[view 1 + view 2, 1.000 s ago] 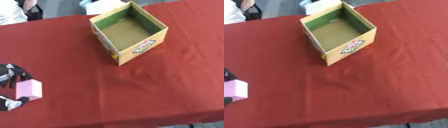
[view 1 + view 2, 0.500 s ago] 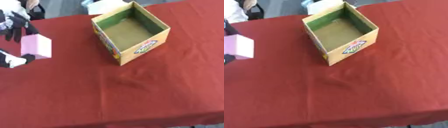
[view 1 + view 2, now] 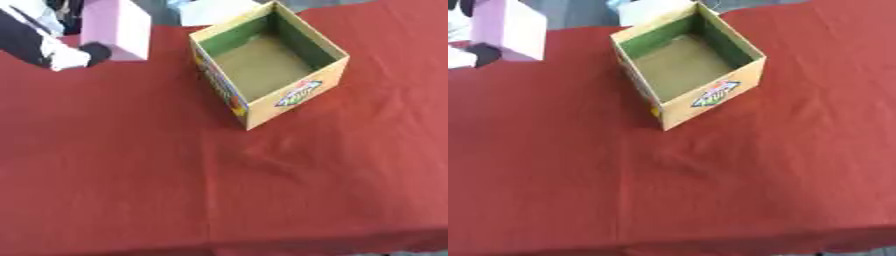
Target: Pick up objects on the table and place them in the box.
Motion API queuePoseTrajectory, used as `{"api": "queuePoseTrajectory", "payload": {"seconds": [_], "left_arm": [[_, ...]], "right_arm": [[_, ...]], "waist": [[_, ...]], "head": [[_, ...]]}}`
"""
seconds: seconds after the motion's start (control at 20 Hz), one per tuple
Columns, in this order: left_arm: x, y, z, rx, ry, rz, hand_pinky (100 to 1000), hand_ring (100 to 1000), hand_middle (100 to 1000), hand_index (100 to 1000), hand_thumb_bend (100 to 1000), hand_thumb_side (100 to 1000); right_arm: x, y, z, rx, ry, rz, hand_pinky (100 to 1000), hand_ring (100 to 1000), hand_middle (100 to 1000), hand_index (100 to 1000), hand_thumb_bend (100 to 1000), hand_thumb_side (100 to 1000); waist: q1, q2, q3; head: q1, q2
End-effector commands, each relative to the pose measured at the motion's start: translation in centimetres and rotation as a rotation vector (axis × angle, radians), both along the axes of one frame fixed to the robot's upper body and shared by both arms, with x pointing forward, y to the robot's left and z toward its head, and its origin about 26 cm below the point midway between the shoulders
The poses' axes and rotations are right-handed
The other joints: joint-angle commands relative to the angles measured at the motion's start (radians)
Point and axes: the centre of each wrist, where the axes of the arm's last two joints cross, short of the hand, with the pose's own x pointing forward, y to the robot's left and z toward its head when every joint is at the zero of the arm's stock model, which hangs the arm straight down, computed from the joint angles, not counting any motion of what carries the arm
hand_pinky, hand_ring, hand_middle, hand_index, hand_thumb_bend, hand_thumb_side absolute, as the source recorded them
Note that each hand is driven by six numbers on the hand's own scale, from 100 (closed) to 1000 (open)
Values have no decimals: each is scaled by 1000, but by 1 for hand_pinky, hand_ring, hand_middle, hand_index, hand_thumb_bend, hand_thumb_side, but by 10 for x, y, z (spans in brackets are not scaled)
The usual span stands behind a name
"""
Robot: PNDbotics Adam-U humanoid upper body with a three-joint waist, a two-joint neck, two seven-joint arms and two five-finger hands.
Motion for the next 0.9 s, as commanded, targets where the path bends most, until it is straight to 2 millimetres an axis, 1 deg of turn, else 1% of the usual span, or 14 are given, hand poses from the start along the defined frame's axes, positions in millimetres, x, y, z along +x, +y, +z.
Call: {"api": "queuePoseTrajectory", "payload": {"seconds": [0.05, 0.2, 0.45, 0.55, 0.7, 0.9], "left_arm": [[20, -7, 8, -2, -11, -4, 383, 449, 503, 725, 100, 100], [39, -23, 14, -8, -38, -33, 377, 445, 498, 723, 100, 100], [65, -54, 21, -15, -121, -63, 380, 446, 497, 717, 100, 100], [79, -64, 19, -15, -144, -49, 376, 442, 494, 716, 100, 100], [98, -78, 9, -11, -140, -40, 374, 441, 494, 717, 100, 100], [115, -95, -2, 13, -138, -45, 378, 443, 498, 716, 100, 100]], "right_arm": [[-2, 3, 11, -7, -32, 24, 879, 840, 795, 854, 116, 1000], [-1, 5, 13, 0, -40, 37, 879, 839, 795, 854, 119, 1000], [1, 11, 18, 12, -59, 66, 879, 839, 795, 854, 122, 1000], [2, 14, 20, 17, -64, 81, 879, 839, 794, 854, 123, 1000], [2, 17, 22, 23, -70, 97, 879, 839, 794, 854, 124, 1000], [3, 21, 24, 30, -76, 117, 880, 839, 794, 854, 125, 1000]], "waist": [[-9, -7, -6], [-15, 3, -16], [-27, 23, -40], [-32, 30, -52], [-38, 41, -66], [-42, 55, -79]], "head": [[12, -20], [21, -38], [37, -72], [50, -83], [58, -97], [65, -108]]}}
